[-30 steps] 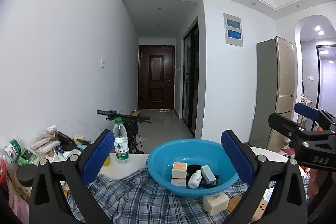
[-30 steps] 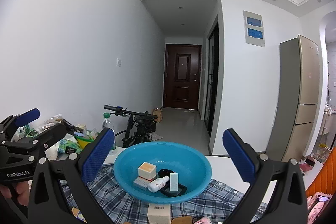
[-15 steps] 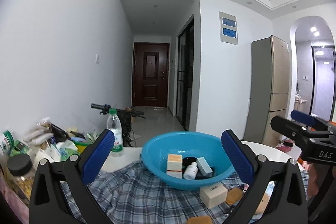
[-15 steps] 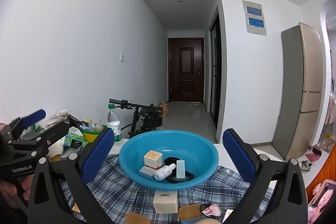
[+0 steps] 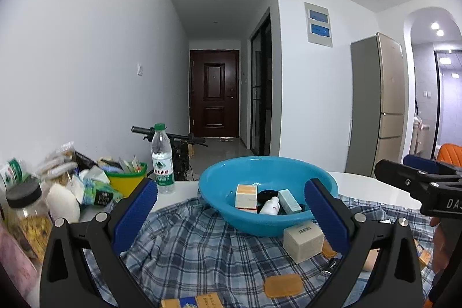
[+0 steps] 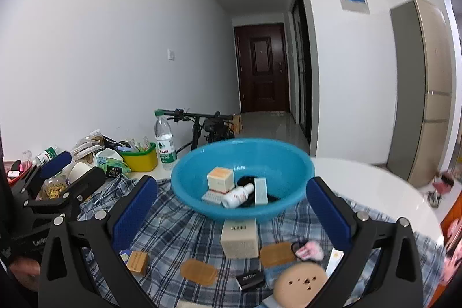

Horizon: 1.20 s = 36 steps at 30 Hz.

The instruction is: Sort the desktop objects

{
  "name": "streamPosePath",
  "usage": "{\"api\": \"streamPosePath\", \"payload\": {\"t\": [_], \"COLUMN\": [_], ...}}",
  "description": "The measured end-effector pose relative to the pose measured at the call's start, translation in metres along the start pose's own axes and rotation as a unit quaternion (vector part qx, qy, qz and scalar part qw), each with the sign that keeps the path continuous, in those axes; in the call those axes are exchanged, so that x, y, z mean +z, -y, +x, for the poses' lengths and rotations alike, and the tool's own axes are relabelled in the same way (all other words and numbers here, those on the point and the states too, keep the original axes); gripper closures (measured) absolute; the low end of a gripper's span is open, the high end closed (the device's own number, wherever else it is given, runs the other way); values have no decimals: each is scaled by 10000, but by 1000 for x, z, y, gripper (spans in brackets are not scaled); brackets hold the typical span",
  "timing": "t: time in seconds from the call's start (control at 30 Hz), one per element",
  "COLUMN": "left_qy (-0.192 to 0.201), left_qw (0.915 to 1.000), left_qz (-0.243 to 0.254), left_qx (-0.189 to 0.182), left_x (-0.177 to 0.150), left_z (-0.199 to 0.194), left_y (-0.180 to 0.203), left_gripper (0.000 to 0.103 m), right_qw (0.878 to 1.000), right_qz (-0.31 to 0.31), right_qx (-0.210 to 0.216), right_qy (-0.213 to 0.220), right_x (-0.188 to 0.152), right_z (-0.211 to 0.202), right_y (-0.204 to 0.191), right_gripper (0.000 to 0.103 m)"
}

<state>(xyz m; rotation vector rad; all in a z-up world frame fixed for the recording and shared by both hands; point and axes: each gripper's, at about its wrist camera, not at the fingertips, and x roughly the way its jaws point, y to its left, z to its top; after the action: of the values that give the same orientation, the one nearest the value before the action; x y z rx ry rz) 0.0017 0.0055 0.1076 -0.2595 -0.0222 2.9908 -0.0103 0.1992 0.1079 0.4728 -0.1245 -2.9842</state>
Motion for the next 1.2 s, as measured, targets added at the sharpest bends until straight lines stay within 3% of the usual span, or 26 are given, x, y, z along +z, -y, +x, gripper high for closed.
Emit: {"api": "streamPosePath", "payload": {"t": [0.1,0.23,0.5,0.9,1.2], "left_qy": [21,-194,-417,-498,-343], "left_qw": [9998,9996,9985,9983,9988], "left_qz": [-131,-130,-305,-202,-44], "left_qx": [179,175,155,216,355], "left_x": [-15,-32,-63,-87,-101], "left_z": [1,9,15,24,21], "left_y": [-4,-5,-7,-5,-3], "left_gripper": [0,0,0,0,0], "right_qw": [9998,9993,9987,9986,9975], "right_qz": [66,-84,-235,-220,-446], "right_qx": [-126,-325,-339,-469,-494], "right_qy": [127,175,307,68,219], "right_x": [-11,-31,-67,-99,-108], "right_z": [0,8,11,26,25], "right_y": [3,1,-5,0,-5], "right_gripper": [0,0,0,0,0]}}
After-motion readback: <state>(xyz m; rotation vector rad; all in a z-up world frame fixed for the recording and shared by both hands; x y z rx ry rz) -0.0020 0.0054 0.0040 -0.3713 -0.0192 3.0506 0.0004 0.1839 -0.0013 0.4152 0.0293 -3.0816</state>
